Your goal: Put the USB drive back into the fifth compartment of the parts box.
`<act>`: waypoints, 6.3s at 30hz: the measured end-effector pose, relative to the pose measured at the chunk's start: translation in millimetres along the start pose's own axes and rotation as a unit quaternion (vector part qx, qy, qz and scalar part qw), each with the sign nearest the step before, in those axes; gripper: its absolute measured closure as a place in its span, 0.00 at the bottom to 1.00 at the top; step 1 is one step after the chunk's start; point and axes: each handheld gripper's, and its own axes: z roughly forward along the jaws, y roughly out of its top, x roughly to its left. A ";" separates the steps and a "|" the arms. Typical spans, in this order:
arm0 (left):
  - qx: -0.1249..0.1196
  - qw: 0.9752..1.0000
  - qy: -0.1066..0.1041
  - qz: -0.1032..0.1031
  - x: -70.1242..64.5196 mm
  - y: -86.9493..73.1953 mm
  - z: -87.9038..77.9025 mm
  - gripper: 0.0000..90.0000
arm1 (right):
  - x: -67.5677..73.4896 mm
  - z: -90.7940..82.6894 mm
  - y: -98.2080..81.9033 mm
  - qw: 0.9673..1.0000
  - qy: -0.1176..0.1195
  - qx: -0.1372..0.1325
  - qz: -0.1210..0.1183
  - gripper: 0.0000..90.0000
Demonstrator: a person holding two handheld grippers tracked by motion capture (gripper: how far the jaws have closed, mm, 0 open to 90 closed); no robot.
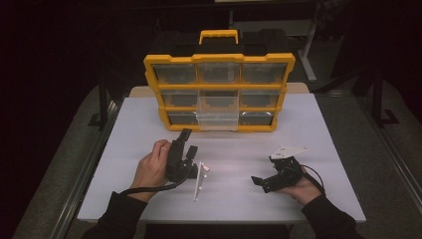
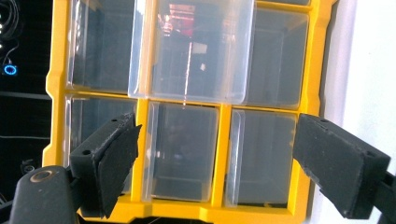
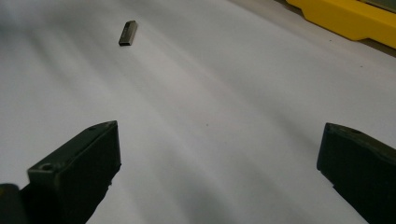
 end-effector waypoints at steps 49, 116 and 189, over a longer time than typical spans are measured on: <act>0.047 0.998 -0.045 -0.001 -39.0 -41.3 -28.0 0.00 | 0.8 0.6 -1.0 1.000 -0.004 0.003 -0.001 0.00; 0.081 0.956 -0.144 -0.242 -23.9 -50.7 -19.7 0.00 | 0.1 1.0 -1.3 1.000 -0.009 0.002 -0.002 0.00; 0.084 0.758 -0.294 -0.576 -7.9 -97.1 -14.2 0.00 | -0.3 0.2 -1.4 1.000 -0.010 0.001 0.000 0.00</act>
